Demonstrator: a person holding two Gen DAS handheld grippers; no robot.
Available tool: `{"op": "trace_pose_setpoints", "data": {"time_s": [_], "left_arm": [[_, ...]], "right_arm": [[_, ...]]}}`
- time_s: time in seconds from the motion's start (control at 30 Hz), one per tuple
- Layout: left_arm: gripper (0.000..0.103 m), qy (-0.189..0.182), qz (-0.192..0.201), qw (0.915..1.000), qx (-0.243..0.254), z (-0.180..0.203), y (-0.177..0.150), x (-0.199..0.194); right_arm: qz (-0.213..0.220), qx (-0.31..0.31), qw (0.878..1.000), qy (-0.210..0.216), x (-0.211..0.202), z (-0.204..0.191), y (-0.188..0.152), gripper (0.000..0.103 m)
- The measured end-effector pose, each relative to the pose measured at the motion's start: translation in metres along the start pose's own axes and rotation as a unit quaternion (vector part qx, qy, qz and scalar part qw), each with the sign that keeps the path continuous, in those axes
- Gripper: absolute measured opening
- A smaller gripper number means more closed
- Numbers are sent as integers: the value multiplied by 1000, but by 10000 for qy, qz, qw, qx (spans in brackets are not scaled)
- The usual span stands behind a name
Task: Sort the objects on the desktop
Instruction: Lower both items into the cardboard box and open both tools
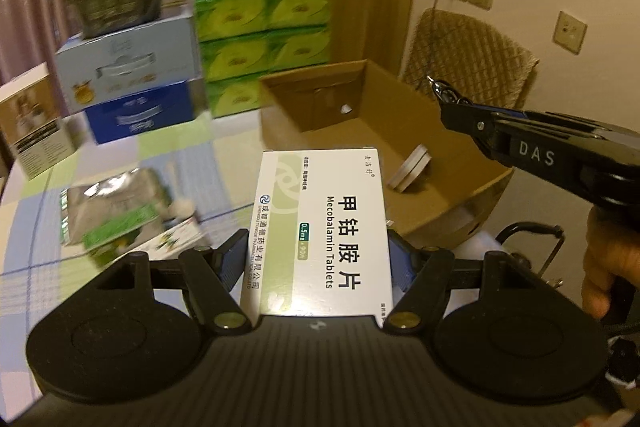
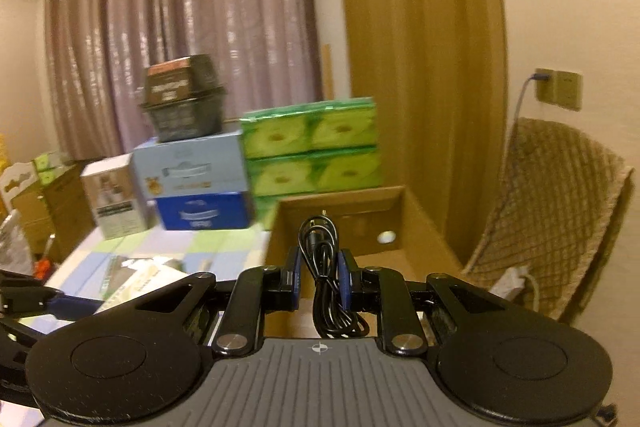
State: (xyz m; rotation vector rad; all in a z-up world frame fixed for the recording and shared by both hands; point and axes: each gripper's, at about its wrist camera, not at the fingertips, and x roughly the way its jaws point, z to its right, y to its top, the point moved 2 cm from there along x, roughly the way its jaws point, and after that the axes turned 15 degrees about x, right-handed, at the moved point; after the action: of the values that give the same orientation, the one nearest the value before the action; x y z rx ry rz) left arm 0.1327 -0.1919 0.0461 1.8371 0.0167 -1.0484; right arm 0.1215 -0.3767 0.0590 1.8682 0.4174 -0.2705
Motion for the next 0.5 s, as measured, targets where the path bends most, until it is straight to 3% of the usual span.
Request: {"op": "trace_pose_setpoints", "data": {"time_s": [0.5], "left_arm": [[67, -486, -41, 9988, 17, 39, 59, 84]], "right_arm": [[-282, 115, 9989, -348, 41, 73, 19, 15]]}}
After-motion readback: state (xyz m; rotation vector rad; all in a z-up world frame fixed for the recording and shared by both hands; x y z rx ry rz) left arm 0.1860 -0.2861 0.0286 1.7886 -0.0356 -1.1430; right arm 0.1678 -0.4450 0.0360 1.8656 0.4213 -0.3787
